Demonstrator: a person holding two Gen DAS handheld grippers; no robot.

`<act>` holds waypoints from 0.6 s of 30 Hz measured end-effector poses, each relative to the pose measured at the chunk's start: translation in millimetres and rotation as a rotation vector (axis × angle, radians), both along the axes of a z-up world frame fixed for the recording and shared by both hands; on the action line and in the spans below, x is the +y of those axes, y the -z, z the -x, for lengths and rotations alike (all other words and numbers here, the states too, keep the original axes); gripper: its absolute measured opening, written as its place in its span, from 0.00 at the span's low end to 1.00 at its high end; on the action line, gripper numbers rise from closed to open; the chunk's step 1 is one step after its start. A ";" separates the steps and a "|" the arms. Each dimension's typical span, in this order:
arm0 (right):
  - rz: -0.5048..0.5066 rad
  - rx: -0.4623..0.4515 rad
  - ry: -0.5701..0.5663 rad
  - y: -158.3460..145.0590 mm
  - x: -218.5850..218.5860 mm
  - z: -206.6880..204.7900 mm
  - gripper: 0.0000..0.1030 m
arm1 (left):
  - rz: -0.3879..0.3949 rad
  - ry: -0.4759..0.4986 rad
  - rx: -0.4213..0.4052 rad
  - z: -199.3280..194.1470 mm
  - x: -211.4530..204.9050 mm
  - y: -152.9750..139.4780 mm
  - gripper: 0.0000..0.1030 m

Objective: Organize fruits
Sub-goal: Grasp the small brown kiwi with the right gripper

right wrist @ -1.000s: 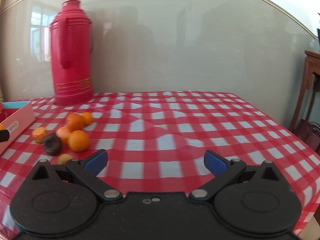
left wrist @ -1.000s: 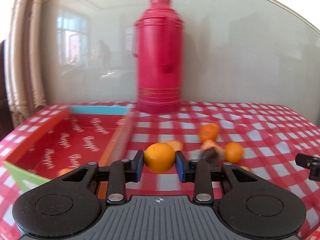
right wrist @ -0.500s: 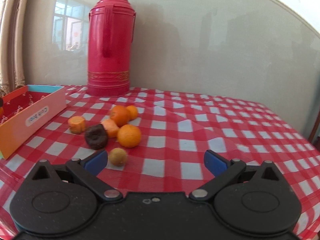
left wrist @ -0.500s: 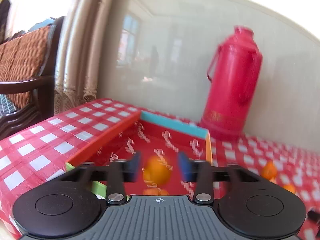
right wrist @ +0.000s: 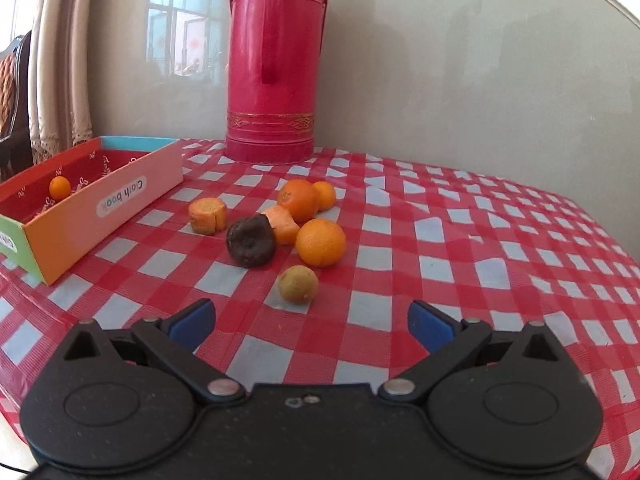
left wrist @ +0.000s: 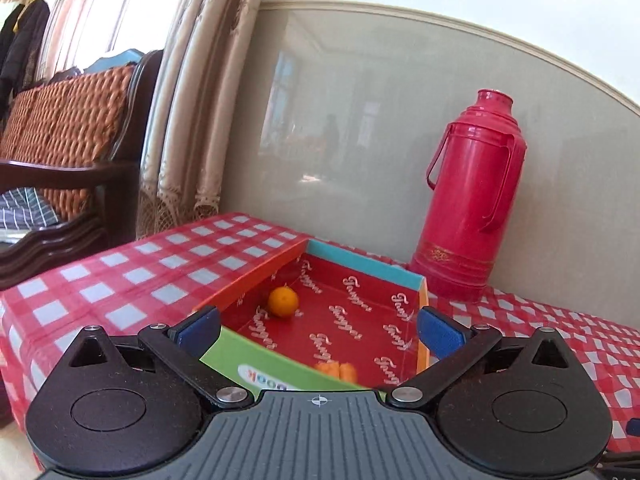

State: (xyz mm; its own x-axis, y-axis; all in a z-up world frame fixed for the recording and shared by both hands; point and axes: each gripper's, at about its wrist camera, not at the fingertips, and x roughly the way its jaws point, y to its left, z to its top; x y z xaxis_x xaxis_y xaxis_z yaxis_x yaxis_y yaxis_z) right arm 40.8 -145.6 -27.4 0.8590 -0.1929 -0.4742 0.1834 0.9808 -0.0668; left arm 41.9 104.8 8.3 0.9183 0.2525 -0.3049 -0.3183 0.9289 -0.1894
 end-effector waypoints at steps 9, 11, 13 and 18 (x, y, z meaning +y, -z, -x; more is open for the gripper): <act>0.017 -0.005 0.011 -2.5 2.6 -8.7 0.75 | -0.025 0.013 0.029 0.1 3.0 4.3 1.00; 0.021 0.004 0.005 -1.3 3.7 -12.6 0.67 | -0.027 0.009 0.039 -1.1 5.9 5.3 1.00; 0.025 0.011 -0.001 -0.4 4.2 -15.4 0.61 | -0.023 0.004 0.044 -1.8 9.5 5.7 1.00; 0.019 0.024 -0.001 1.1 4.1 -22.4 0.46 | -0.017 0.002 0.058 -2.6 14.4 7.7 1.00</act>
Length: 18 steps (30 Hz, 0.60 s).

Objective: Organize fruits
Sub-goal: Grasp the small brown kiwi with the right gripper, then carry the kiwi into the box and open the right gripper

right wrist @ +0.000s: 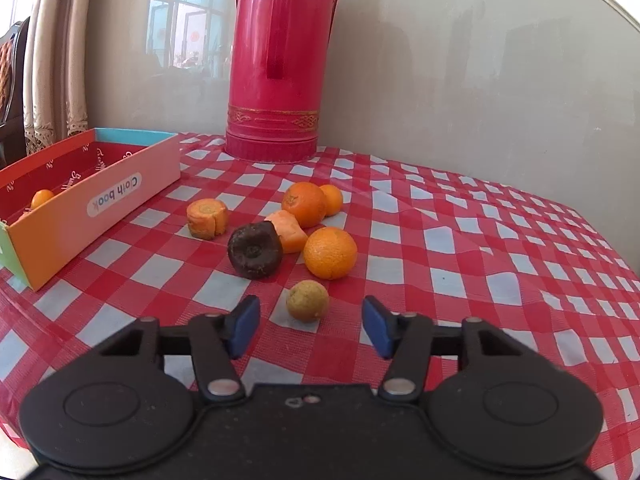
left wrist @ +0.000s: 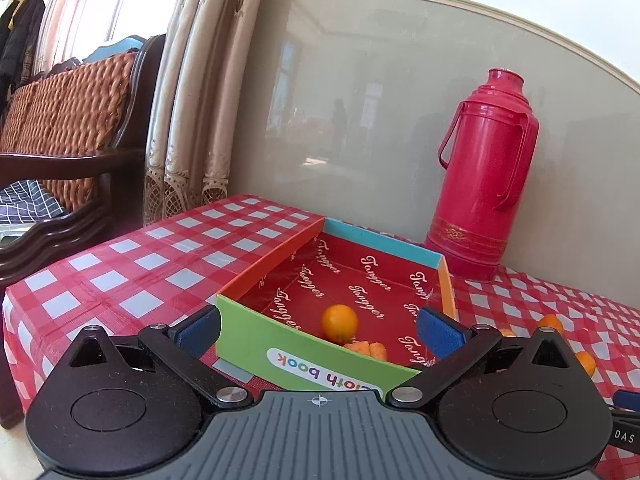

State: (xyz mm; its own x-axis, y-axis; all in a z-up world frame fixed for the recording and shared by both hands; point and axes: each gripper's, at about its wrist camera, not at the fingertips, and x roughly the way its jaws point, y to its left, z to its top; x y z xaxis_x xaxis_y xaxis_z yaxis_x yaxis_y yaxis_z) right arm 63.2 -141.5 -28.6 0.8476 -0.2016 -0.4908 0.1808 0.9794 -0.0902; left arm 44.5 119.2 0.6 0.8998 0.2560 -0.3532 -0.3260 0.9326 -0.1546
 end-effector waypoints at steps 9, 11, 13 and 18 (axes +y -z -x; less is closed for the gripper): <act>-0.024 0.017 0.007 2.1 1.7 -11.4 0.37 | -0.011 -0.012 0.004 3.2 10.4 0.8 1.00; -0.033 0.025 0.013 2.6 0.1 -13.2 0.15 | -0.013 -0.016 0.012 3.4 13.1 1.6 1.00; -0.053 -0.002 0.006 -1.0 -1.7 -10.8 0.15 | -0.016 -0.021 0.012 4.6 15.7 1.5 1.00; -0.049 -0.052 -0.001 -6.3 3.0 -6.8 0.15 | -0.018 -0.035 0.010 8.2 22.5 1.3 1.00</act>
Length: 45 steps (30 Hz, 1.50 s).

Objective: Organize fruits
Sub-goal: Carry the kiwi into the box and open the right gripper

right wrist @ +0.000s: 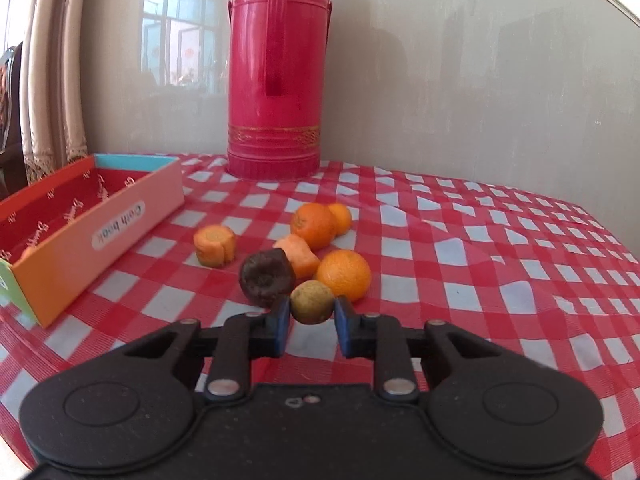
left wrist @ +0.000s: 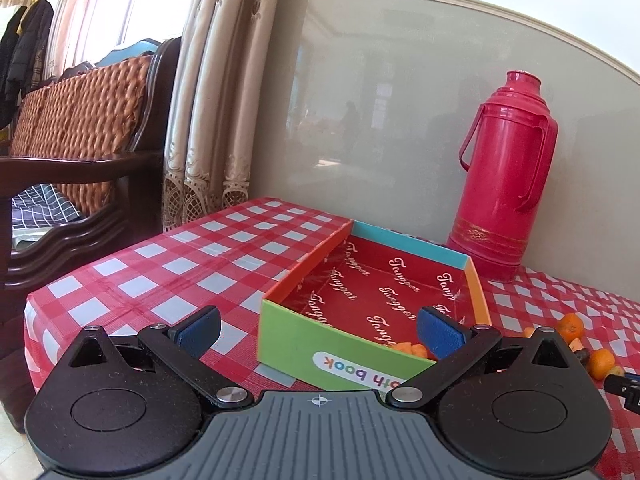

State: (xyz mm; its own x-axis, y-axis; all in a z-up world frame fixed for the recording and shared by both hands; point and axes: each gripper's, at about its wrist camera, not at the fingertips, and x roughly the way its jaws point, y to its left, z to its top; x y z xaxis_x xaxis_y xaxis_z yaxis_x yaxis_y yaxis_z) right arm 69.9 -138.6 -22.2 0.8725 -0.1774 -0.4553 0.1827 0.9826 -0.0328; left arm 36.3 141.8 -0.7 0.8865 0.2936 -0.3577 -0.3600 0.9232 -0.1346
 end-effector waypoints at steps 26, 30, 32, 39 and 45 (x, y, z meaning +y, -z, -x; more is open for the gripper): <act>-0.066 -0.257 -0.275 -24.1 101.6 -15.7 0.15 | -0.043 -0.099 0.073 17.7 56.9 10.4 1.00; -0.060 -0.266 -0.316 -23.0 117.1 -18.4 0.15 | -0.054 -0.116 0.086 20.4 64.2 12.0 1.00; -0.056 -0.266 -0.328 -21.7 123.3 -21.3 0.15 | -0.052 -0.125 0.092 21.7 67.7 12.6 1.00; -0.062 -0.245 -0.342 -14.9 136.8 -28.3 0.16 | -0.062 -0.127 0.108 23.0 69.1 14.5 1.00; -0.098 -0.304 -0.352 -16.4 129.7 -17.9 0.82 | -0.066 -0.118 0.103 22.4 63.3 13.1 1.00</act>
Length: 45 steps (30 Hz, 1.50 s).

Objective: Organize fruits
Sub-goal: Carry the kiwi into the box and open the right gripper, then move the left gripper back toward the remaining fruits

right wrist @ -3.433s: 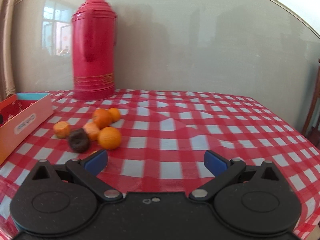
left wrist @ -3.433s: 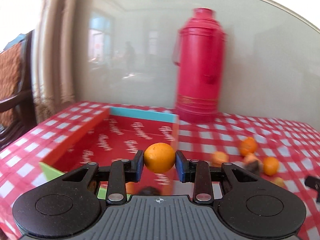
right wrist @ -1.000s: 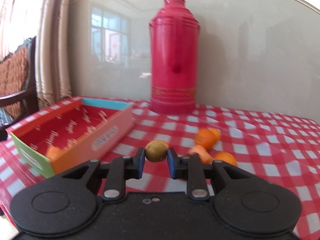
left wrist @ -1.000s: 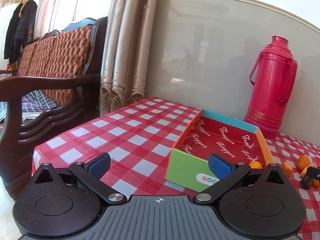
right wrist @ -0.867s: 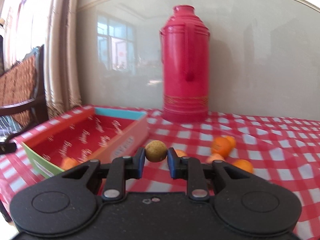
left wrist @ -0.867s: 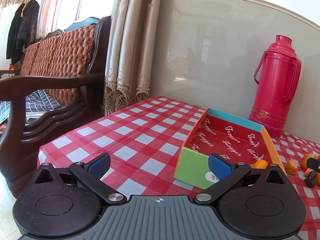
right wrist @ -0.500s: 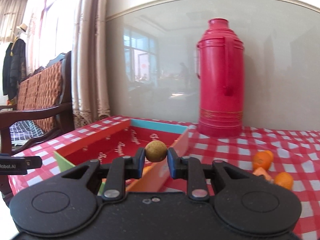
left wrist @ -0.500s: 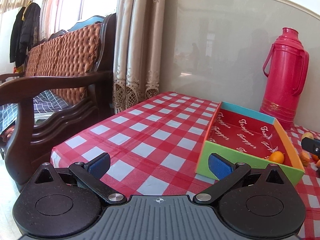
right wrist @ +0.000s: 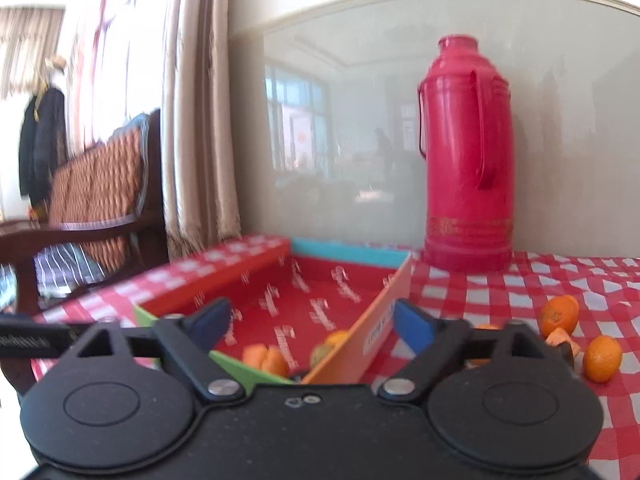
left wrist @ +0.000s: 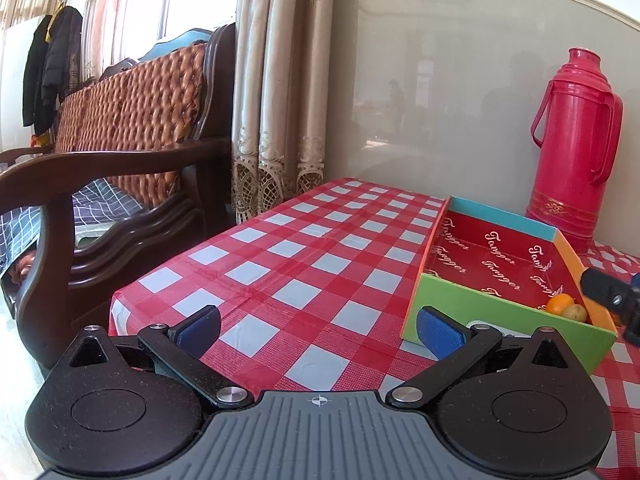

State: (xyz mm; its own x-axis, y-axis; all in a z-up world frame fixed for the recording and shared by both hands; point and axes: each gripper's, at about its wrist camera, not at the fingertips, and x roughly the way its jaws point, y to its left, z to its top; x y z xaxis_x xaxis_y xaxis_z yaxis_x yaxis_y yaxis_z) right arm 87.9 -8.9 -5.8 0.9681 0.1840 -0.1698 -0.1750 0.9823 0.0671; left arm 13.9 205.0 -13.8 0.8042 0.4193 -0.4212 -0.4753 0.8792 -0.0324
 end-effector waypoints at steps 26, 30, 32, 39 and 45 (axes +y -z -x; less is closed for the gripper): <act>0.073 0.080 0.355 -6.4 -97.9 27.6 0.94 | -0.119 0.101 -0.124 -9.2 -78.6 -19.6 1.00; 0.109 0.075 0.402 -7.8 -116.7 39.7 0.94 | -0.077 0.253 -0.108 -16.8 -105.5 -24.0 1.00; 0.112 0.086 0.424 -7.5 -128.7 43.9 0.94 | -0.068 0.312 -0.117 -20.2 -121.9 -25.6 1.00; 0.103 0.116 0.505 -5.5 -170.2 59.1 0.94 | 0.067 0.511 -0.090 -40.8 -177.6 -21.6 1.00; 0.068 0.126 0.575 -4.1 -199.8 69.5 0.94 | -0.007 0.554 -0.036 -64.3 -235.4 -8.8 1.00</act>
